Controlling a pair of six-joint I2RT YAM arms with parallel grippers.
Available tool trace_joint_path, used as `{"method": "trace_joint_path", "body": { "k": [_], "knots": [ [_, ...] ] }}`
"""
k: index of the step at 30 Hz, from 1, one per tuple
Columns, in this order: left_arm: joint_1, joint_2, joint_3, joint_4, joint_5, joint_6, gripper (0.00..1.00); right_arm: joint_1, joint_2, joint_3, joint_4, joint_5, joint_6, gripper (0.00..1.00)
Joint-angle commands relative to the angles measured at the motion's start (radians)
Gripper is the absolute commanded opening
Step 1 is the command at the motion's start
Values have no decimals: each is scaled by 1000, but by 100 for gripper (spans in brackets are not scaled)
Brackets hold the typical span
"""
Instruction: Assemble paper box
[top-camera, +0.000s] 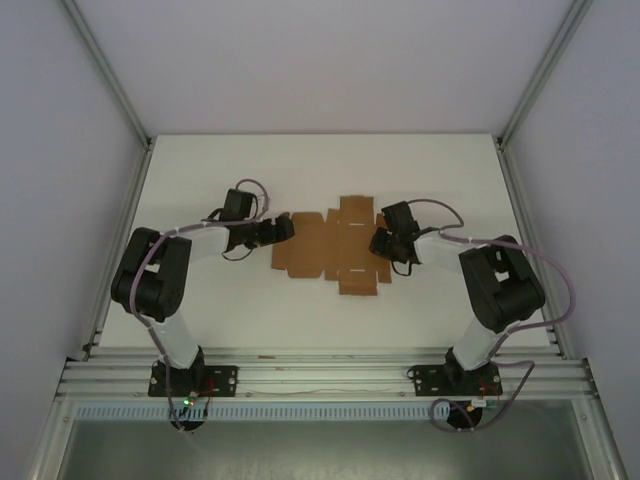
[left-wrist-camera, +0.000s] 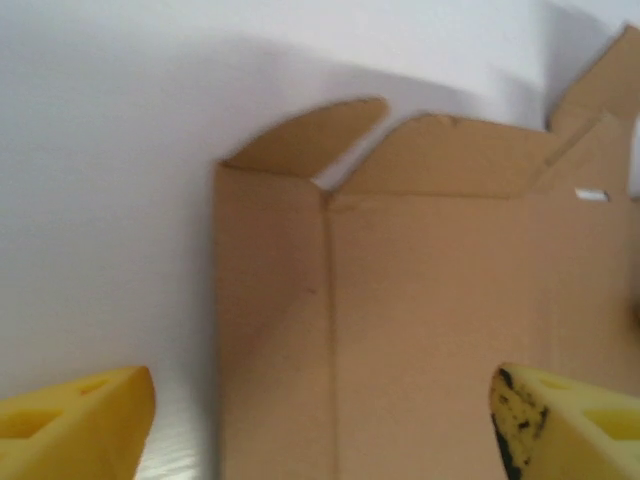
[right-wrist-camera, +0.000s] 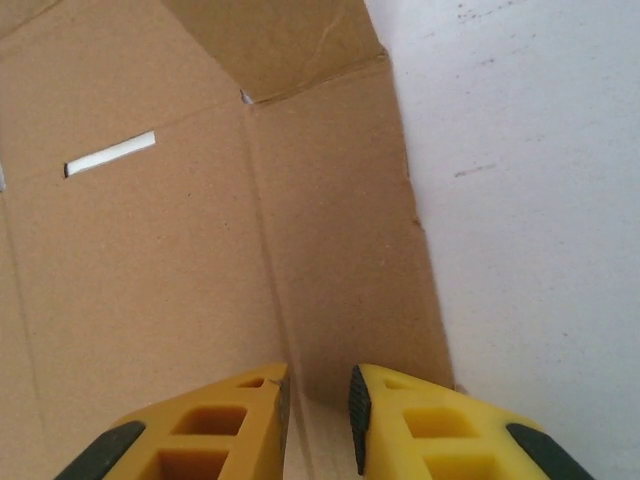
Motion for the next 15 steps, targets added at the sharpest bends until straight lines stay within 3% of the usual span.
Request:
{"method": "trace_joint_path", "body": {
  "k": [1,8,11,13,15],
  "knots": [
    [-16,31,-2,42,161,-19,76,0,43,-34,-1,3,51,26],
    [-16,-27,-49,203,223,-90,64,0,52,-61,35,-11,64,25],
    [-17,-41,-52,210,206,-93,45,-1,34,-75,69,-33,55,25],
    [-18,-52,-52,203,205,-85,23,0,11,-80,92,-50,41,28],
    [-18,-82,-53,210,199,-80,9,-5,-31,-83,96,-53,26,31]
  ]
}}
